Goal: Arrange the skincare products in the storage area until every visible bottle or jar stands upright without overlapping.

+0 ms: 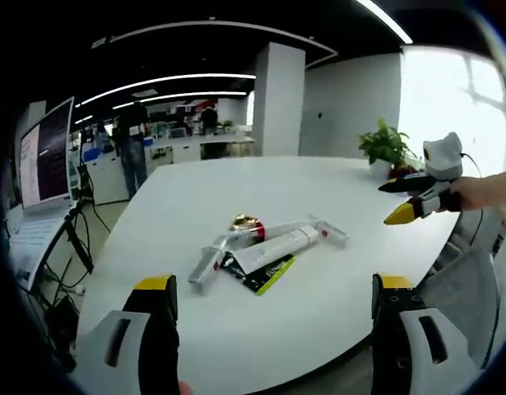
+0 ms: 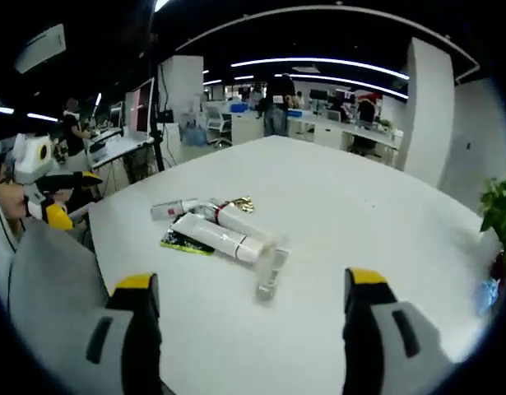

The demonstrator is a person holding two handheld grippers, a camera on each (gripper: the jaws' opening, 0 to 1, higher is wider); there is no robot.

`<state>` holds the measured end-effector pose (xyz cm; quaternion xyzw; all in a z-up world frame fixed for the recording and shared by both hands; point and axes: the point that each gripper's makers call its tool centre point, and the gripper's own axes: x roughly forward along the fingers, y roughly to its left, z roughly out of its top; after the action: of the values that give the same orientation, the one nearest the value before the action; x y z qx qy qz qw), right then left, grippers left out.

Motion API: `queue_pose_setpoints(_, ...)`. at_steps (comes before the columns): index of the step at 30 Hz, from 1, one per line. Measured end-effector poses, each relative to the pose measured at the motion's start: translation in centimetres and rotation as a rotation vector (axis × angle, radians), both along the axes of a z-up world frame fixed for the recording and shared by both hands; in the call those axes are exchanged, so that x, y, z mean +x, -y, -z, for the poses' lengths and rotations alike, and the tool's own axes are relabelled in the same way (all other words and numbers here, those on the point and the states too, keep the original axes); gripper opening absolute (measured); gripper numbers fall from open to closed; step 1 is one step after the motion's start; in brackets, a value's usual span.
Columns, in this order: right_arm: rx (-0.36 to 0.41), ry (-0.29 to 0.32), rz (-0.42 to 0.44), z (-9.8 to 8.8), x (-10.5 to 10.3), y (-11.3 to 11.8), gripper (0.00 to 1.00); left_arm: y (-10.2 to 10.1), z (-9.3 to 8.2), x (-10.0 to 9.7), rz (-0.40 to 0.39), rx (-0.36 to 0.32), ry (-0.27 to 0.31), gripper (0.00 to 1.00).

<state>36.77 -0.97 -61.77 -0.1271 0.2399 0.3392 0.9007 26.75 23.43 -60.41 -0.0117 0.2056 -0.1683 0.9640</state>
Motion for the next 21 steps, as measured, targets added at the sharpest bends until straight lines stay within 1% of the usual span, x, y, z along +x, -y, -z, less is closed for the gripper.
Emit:
queue_pose_setpoints(5,-0.031,0.004,-0.058,-0.2,1.9,-0.8,0.9,0.2,0.1,0.0,0.011,-0.002,-0.002,0.97)
queue_pose_setpoints(8,-0.039,0.0,-0.097,0.1,3.1,-1.2,0.86,0.1,0.1,0.0,0.006,-0.006,-0.005,0.97)
queue_pose_setpoints(11,-0.044,-0.02,-0.131,0.7,3.8,-1.5,0.81,0.0,0.0,0.0,-0.002,-0.011,-0.006,0.96)
queue_pose_setpoints(12,-0.059,-0.032,-0.146,1.1,4.0,-1.6,0.8,0.0,0.0,0.0,-0.003,-0.012,-0.007,0.96)
queue_pose_setpoints(14,-0.088,-0.027,-0.184,1.3,4.4,-1.9,0.76,0.0,0.0,0.0,-0.005,-0.013,-0.008,0.96)
queue_pose_setpoints(18,-0.109,-0.035,-0.238,1.6,5.2,-2.8,0.71,0.1,0.1,0.1,-0.004,-0.012,-0.012,0.96)
queue_pose_setpoints(21,-0.11,-0.057,-0.282,1.8,5.8,-3.8,0.65,0.1,0.1,0.1,-0.005,-0.013,-0.015,0.96)
